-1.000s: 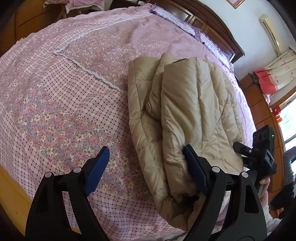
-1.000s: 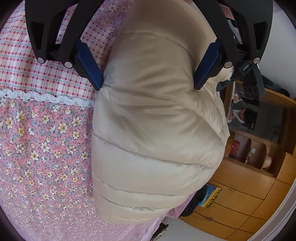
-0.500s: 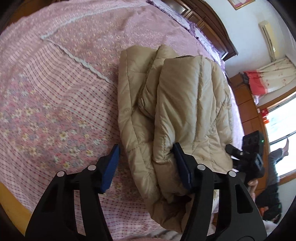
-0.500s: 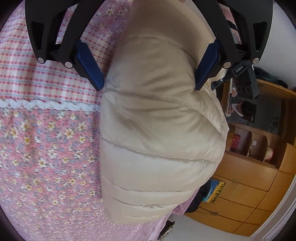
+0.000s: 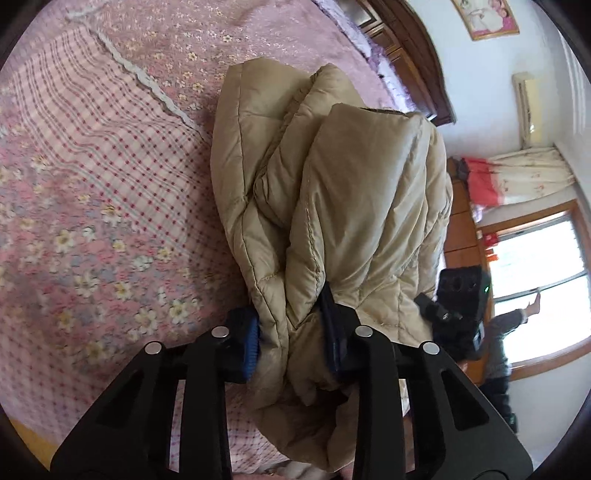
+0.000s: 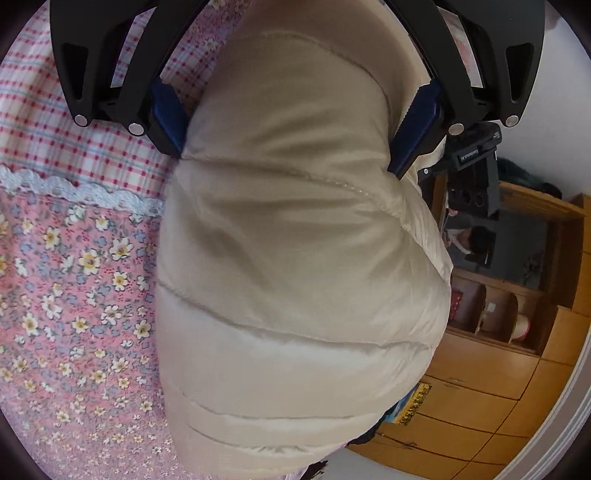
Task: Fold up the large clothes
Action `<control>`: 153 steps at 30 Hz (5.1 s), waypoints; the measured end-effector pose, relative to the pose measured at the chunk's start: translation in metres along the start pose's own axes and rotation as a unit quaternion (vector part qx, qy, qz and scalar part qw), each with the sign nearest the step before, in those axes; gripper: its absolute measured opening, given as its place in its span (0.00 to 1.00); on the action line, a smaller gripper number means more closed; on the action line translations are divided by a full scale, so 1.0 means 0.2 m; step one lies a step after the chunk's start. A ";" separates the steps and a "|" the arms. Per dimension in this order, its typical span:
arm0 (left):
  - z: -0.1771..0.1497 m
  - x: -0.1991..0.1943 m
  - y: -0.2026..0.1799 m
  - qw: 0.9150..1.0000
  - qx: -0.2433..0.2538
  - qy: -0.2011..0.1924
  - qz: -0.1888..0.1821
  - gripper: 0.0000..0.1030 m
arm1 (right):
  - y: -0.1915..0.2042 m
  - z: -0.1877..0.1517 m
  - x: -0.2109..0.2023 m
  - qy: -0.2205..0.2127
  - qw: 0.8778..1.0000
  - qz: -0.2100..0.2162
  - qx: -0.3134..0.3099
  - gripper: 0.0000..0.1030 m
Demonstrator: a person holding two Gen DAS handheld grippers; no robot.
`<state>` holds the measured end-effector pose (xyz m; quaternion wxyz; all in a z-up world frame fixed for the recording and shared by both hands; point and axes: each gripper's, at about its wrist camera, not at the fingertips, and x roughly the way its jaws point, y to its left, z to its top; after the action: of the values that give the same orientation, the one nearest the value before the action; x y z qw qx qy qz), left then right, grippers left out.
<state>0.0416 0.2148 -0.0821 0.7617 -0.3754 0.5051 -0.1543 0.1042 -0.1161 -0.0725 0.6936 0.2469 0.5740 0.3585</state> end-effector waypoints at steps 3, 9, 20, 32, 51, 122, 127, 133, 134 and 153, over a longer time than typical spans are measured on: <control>0.00 0.01 0.04 1.000 -0.009 -0.003 -0.025 0.24 | 0.04 -0.01 0.00 -0.022 0.999 0.010 -0.022 0.80; 0.08 0.03 -0.06 0.998 0.019 -0.015 -0.060 0.19 | 0.23 -0.03 -0.13 -0.100 0.991 0.016 -0.092 0.49; 0.38 0.32 -0.62 0.986 0.114 -0.007 -0.121 0.18 | 0.30 0.12 -0.50 -0.220 0.970 0.025 -0.103 0.46; 0.20 0.87 -0.84 0.981 0.186 0.049 0.006 0.24 | -0.26 0.03 -0.83 -0.260 0.963 -0.068 0.006 0.49; 0.09 0.75 -0.69 0.952 0.243 -0.001 0.188 0.41 | -0.18 -0.05 -0.69 -0.202 0.940 -0.269 -0.061 0.57; -0.66 0.53 -0.85 0.917 0.296 -0.005 0.268 0.95 | -0.12 -0.73 -0.59 -0.180 0.912 -0.369 -0.001 0.95; -0.65 0.52 -0.85 0.917 0.295 -0.005 0.269 0.95 | -0.11 -0.73 -0.60 -0.183 0.911 -0.370 -0.002 0.95; -0.66 0.52 -0.84 0.916 0.296 -0.005 0.270 0.95 | -0.11 -0.74 -0.60 -0.181 0.911 -0.370 -0.002 0.95; -0.66 0.52 -0.84 0.916 0.297 -0.005 0.270 0.95 | -0.11 -0.75 -0.60 -0.182 0.911 -0.370 -0.002 0.95; -0.66 0.51 -0.84 0.913 0.300 -0.008 0.276 0.95 | -0.11 -0.76 -0.63 -0.183 0.911 -0.369 -0.004 0.95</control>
<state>-0.0060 -0.0158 -0.0532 0.8546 0.0243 0.5125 -0.0795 -0.0492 -0.2385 -0.0432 0.8705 0.0763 0.4855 0.0274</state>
